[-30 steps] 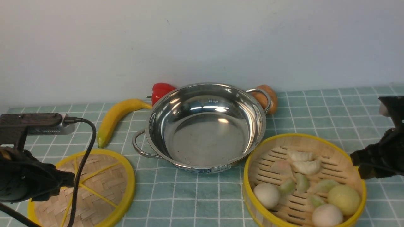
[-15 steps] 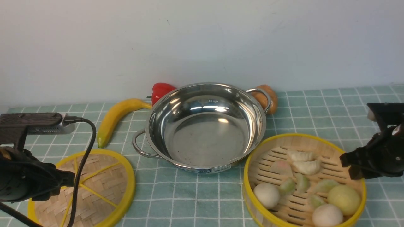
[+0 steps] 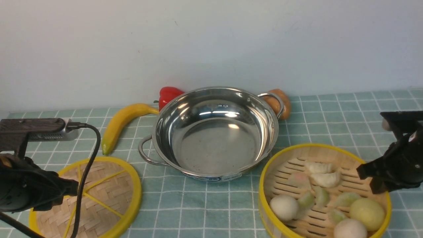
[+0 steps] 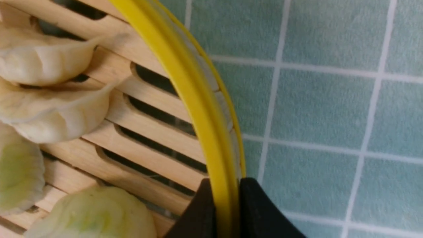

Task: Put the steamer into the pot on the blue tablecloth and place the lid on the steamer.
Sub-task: 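Reach for and grasp the rim of the bamboo steamer holding the buns with the right gripper, then place the bamboo steamer basket of food into the steel pot with the right gripper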

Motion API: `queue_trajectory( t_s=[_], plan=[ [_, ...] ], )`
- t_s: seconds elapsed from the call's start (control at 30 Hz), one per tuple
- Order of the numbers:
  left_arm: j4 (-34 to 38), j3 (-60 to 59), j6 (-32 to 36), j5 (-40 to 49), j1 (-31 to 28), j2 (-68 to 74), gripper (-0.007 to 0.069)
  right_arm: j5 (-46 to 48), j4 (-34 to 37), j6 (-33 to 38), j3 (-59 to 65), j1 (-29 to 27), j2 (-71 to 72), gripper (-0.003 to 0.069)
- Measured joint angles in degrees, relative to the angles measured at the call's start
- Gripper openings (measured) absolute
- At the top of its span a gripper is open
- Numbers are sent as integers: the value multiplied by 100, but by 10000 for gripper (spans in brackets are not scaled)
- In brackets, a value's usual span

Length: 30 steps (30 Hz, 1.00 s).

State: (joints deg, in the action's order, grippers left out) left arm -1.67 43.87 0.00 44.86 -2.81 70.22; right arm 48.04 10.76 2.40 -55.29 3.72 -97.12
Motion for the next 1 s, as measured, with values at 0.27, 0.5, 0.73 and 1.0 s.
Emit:
queue_trajectory(
  t_s=[0.27, 0.5, 0.73, 1.0],
  plan=[
    [0, 0, 0, 17, 0, 0, 244, 1759, -316, 24, -1176, 0, 260, 88],
    [0, 0, 0, 28, 0, 0, 244, 2253, -173, 30, -2344, 0, 591, 88],
    [89, 0, 0, 28, 0, 4, 244, 2238, 440, 23, -3381, 642, 298, 88],
    [115, 0, 0, 6, 0, 4, 244, 2364, 68, -674, -5749, 1710, -1757, 88]
  ],
)
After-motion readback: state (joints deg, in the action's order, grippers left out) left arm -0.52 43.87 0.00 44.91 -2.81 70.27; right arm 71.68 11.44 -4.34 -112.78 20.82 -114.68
